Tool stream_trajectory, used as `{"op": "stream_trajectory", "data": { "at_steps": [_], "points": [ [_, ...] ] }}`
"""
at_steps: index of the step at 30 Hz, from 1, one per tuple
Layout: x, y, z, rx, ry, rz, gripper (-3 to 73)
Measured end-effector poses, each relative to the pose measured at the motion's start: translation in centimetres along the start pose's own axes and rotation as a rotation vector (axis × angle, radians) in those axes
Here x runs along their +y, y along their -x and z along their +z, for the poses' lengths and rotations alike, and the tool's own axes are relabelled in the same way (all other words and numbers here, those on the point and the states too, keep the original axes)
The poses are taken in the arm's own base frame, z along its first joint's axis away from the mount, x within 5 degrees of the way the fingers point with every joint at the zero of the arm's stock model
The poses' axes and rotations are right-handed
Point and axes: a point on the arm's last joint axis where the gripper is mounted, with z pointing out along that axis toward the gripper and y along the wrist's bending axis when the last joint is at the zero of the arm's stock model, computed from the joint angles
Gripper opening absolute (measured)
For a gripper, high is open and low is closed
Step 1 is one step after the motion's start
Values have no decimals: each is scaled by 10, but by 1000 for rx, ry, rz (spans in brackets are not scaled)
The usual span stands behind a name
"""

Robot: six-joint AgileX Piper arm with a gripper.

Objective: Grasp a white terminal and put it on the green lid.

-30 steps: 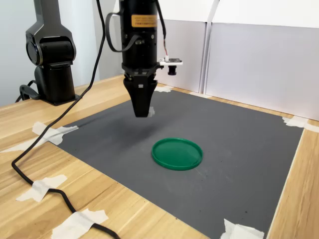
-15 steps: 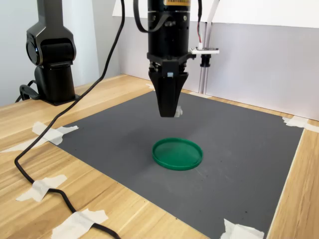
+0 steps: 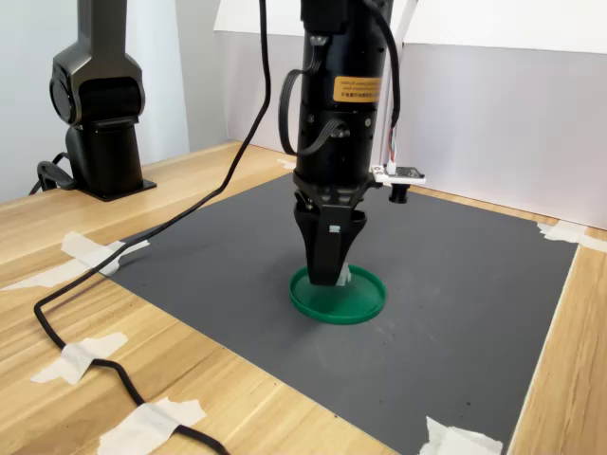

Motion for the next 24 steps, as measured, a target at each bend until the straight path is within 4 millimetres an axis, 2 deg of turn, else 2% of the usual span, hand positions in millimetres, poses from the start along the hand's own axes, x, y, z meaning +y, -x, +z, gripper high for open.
{"op": "stream_trajectory", "data": {
  "at_steps": [2, 4, 9, 13, 18, 24],
  "points": [
    [1, 0, 2, 3, 13, -7, 293],
    [1, 0, 2, 4, 16, -20, 336],
    [1, 0, 3, 7, 19, -32, 549],
    [3, -2, -4, -8, 10, -34, 662],
    [13, -14, -35, -81, -23, -30, 683],
    [37, -41, -71, -181, -68, -24, 621]
  ]
}}
